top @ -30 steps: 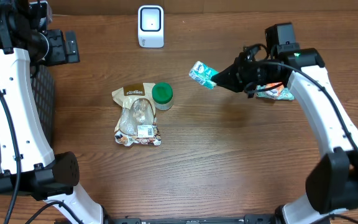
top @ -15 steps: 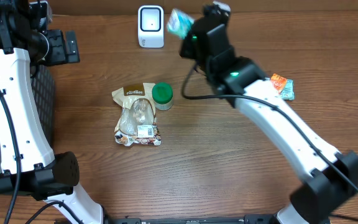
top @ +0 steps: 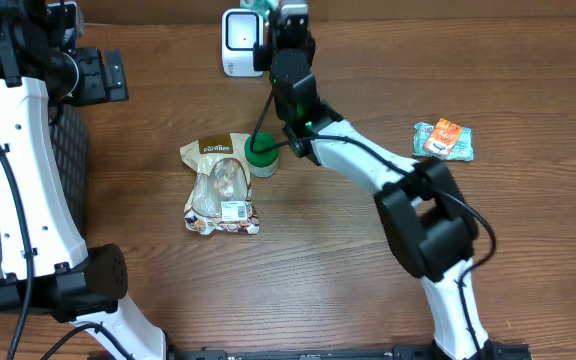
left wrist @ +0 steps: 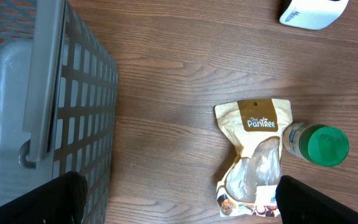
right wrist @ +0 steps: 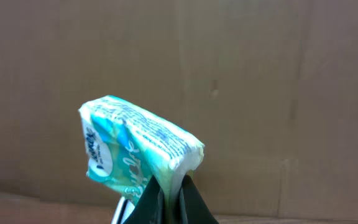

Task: Scan the item barcode
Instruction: 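Lift the teal packet and carry it toward the scanner, then hold the teal packet up in front of the scanner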

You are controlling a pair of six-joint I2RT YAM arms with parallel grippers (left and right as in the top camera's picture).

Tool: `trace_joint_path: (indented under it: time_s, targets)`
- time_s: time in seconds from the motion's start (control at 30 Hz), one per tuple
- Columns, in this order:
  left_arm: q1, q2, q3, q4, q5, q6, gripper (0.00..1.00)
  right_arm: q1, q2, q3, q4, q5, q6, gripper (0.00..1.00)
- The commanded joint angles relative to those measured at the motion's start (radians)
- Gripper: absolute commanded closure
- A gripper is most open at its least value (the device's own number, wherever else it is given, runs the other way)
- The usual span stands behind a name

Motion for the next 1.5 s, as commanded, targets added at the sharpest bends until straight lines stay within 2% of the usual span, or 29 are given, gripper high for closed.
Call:
trace_joint_path:
  time_s: [0.0, 0.6, 0.77, 1.13, 1.33, 1.47]
  targets:
    - [0.002, 0.001, 0.0, 0.001, -0.006, 0.018, 0.01, -0.001, 0.037, 0.008, 0.038, -0.097, -0.121, 0.96]
    - [0.002, 0.001, -0.001, 0.001, -0.006, 0.018, 0.0, -0.009, 0.148, 0.025, 0.063, -0.128, -0.128, 0.96]
    - [0.002, 0.001, -0.001, 0.001, -0.006, 0.018, 0.01, -0.005, 0.148, 0.031, 0.031, -0.097, -0.177, 0.96]
    - [0.002, 0.001, -0.001, 0.001, -0.006, 0.018, 0.01, 0.056, 0.06, 0.189, -0.283, -0.008, -0.212, 0.96]
    - [0.002, 0.001, 0.0, 0.001, -0.006, 0.018, 0.0, 0.068, -0.063, 0.195, -0.353, -0.017, -0.193, 0.96]
    - [0.002, 0.001, -0.001, 0.001, -0.006, 0.018, 0.0, 0.06, -0.112, 0.195, -0.338, -0.045, -0.193, 0.96]
